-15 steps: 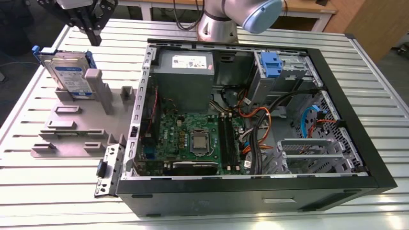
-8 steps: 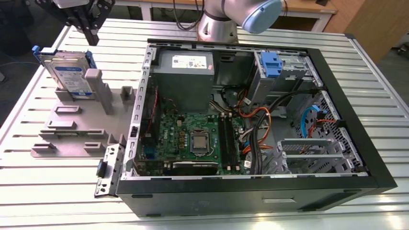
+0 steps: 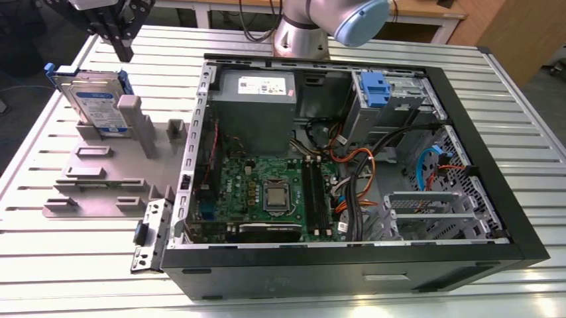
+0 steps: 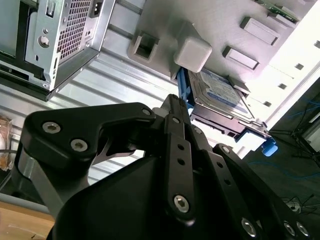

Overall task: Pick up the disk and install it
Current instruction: 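Reach for the disk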

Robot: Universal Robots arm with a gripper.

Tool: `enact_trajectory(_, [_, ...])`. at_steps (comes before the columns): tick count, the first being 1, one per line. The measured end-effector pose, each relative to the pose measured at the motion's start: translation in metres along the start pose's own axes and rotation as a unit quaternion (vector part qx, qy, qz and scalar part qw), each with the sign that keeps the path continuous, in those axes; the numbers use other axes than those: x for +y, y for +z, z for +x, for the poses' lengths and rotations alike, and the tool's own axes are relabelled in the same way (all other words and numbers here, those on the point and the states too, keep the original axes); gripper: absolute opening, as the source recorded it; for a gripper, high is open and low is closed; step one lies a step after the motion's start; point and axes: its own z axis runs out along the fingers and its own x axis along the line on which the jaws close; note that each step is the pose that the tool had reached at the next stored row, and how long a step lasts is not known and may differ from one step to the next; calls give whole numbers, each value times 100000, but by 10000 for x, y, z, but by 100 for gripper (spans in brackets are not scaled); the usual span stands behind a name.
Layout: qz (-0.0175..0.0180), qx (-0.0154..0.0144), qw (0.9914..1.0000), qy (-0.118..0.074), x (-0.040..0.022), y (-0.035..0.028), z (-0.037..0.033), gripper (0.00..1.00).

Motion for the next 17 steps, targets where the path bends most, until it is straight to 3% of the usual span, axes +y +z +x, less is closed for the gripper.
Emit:
enact_trajectory(14, [-1, 15, 100000, 7, 48, 4, 123, 11])
enact_trajectory(17, [35, 391, 99999, 21, 60, 6, 125, 11])
